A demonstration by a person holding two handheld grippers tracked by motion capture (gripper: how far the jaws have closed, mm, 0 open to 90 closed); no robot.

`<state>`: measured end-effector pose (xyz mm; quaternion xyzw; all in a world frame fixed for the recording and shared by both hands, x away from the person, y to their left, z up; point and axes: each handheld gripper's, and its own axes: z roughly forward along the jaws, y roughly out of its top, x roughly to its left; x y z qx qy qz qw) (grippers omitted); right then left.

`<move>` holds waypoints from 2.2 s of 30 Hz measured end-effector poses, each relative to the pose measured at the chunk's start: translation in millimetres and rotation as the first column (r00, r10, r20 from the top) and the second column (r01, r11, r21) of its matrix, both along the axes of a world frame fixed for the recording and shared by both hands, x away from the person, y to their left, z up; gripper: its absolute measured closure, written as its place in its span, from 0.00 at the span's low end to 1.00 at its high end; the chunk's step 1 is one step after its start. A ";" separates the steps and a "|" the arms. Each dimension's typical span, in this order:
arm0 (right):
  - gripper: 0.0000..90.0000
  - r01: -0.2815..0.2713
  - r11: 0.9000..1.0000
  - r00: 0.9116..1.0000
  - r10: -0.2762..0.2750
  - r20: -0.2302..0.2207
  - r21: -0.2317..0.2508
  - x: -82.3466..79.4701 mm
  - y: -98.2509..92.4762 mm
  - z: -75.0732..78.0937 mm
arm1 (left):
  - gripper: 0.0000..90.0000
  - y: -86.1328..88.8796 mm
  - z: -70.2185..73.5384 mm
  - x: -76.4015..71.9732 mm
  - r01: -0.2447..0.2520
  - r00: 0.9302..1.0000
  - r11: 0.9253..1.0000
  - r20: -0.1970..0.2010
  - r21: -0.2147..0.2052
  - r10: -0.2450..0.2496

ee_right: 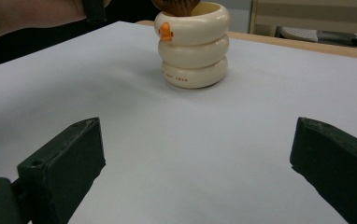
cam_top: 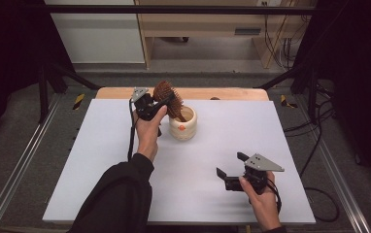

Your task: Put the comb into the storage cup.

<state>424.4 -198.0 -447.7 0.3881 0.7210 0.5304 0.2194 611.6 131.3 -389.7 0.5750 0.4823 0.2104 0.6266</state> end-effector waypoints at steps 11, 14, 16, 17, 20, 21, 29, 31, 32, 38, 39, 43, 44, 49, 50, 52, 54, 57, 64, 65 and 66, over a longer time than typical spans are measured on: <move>0.04 -0.005 1.000 1.000 0.005 0.000 -0.003 0.1 1.3 0.3 | 0.37 -0.1 0.7 -1.6 -0.003 1.000 1.000 0.011 0.021 0.003; 0.04 0.000 1.000 1.000 0.000 0.002 0.000 0.2 -0.3 0.4 | 0.36 -1.2 -0.3 -1.7 0.000 1.000 1.000 0.009 0.029 0.000; 0.04 0.000 1.000 1.000 0.000 0.003 0.001 0.4 -0.9 0.7 | 0.34 -3.5 -0.8 -2.5 0.002 1.000 0.999 0.012 0.039 -0.003; 0.04 0.000 1.000 1.000 0.000 0.003 0.002 0.1 -1.0 0.8 | 0.33 -4.5 -1.0 -3.0 0.004 1.000 0.999 0.013 0.047 -0.004; 0.04 -0.002 1.000 1.000 0.002 0.003 0.003 -0.3 -0.9 1.1 | 0.31 -6.2 -1.7 -3.9 0.000 1.000 0.998 0.015 0.056 -0.001; 0.04 -0.001 1.000 1.000 0.001 0.002 0.003 -0.4 -1.1 1.2 | 0.30 -6.5 -1.9 -3.7 -0.003 1.000 0.999 0.014 0.053 0.003; 0.04 -0.002 1.000 1.000 0.002 0.002 0.004 -0.3 -1.1 1.1 | 0.20 -6.0 -1.3 -3.8 -0.015 1.000 0.999 0.015 0.039 0.014; 0.04 -0.001 1.000 1.000 0.001 0.002 0.005 -0.2 -1.1 1.1 | 0.17 -5.7 -1.3 -4.1 -0.019 1.000 0.999 0.011 0.041 0.018; 0.04 -0.002 1.000 1.000 0.002 0.003 0.004 0.0 -1.1 1.0 | 0.15 -5.5 -1.4 -4.2 -0.018 1.000 0.999 0.008 0.044 0.017; 0.04 -0.003 1.000 1.000 0.003 0.002 0.004 0.0 -0.8 0.9 | 0.11 -5.3 -1.4 -6.0 -0.024 1.000 0.999 0.012 0.046 0.023; 0.04 -0.003 1.000 1.000 0.003 0.001 0.005 0.1 -0.8 0.8 | 0.10 -5.0 -1.3 -6.4 -0.024 1.000 0.999 0.013 0.048 0.023; 0.04 -0.006 1.000 1.000 0.006 0.000 0.004 0.3 -0.3 0.6 | 0.10 -5.3 -0.6 -7.4 -0.027 0.999 0.998 0.021 0.052 0.026; 0.04 -0.005 1.000 1.000 0.005 0.000 0.004 0.3 -0.3 0.6 | 0.10 -5.3 -0.1 -7.8 -0.028 0.999 0.998 0.024 0.052 0.027; 0.04 -0.004 1.000 1.000 0.004 -0.001 0.007 0.4 -0.6 0.6 | 0.08 -5.8 1.0 -9.4 -0.021 0.999 0.998 0.033 0.062 0.019; 0.04 -0.003 1.000 1.000 0.003 -0.001 0.007 0.4 -0.5 0.6 | 0.07 -5.9 1.0 -9.9 -0.019 0.999 0.998 0.034 0.063 0.017; 0.04 -0.004 1.000 1.000 0.004 -0.002 0.007 0.4 -0.3 0.6 | 0.06 -6.2 1.1 -11.1 -0.020 0.999 0.997 0.035 0.072 0.017; 0.04 -0.004 1.000 1.000 0.004 -0.002 0.007 0.4 -0.2 0.6 | 0.05 -6.1 1.4 -12.3 -0.020 0.999 0.997 0.039 0.076 0.017; 0.04 -0.004 1.000 1.000 0.004 -0.001 0.008 0.3 -0.6 0.7 | 0.04 -5.3 1.8 -14.1 -0.019 0.999 0.997 0.039 0.075 0.016; 0.04 -0.005 1.000 1.000 0.005 0.000 0.006 0.4 -0.4 0.7 | 0.04 -1.1 2.0 -19.3 -0.027 0.999 0.994 0.043 0.102 0.023; 0.04 -0.006 1.000 1.000 0.006 0.000 0.006 0.4 -0.4 0.6 | 0.04 -0.3 1.7 -20.2 -0.028 0.999 0.994 0.040 0.106 0.024; 0.04 -0.006 1.000 1.000 0.006 -0.003 0.007 0.6 -0.4 0.2 | 0.04 0.5 1.6 -21.2 -0.029 0.999 0.994 0.036 0.109 0.025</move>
